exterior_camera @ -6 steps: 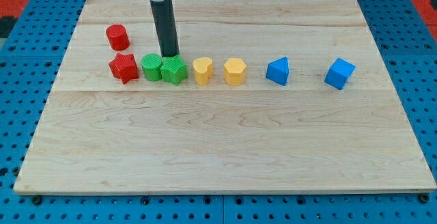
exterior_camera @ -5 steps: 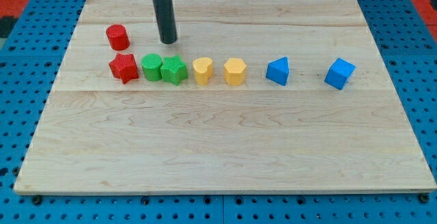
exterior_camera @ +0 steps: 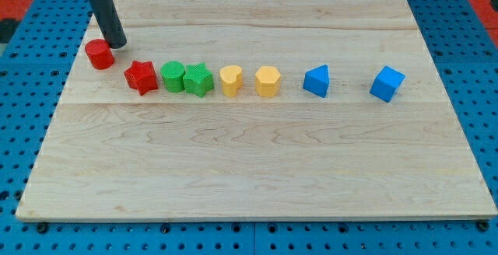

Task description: Push the red circle to the line of blocks

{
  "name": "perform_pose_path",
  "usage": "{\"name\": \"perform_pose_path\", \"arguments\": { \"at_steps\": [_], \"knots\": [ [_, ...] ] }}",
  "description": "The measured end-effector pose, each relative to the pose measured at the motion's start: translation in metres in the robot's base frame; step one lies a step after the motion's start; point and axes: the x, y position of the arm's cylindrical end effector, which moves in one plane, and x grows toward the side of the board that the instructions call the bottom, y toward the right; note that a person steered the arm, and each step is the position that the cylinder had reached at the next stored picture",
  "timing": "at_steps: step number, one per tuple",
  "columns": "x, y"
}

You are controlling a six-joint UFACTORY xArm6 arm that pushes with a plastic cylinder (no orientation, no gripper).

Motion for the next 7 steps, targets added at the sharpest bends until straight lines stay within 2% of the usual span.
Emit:
{"name": "perform_pose_path", "arguments": {
  "at_steps": [1, 2, 3, 4, 6, 7],
  "knots": [
    [-0.035, -0.017],
    [-0.005, -0.036],
    [0.014, -0.008],
    [0.014, 0.014],
    [0.003, -0.028],
    [0.034, -0.017]
  ]
}}
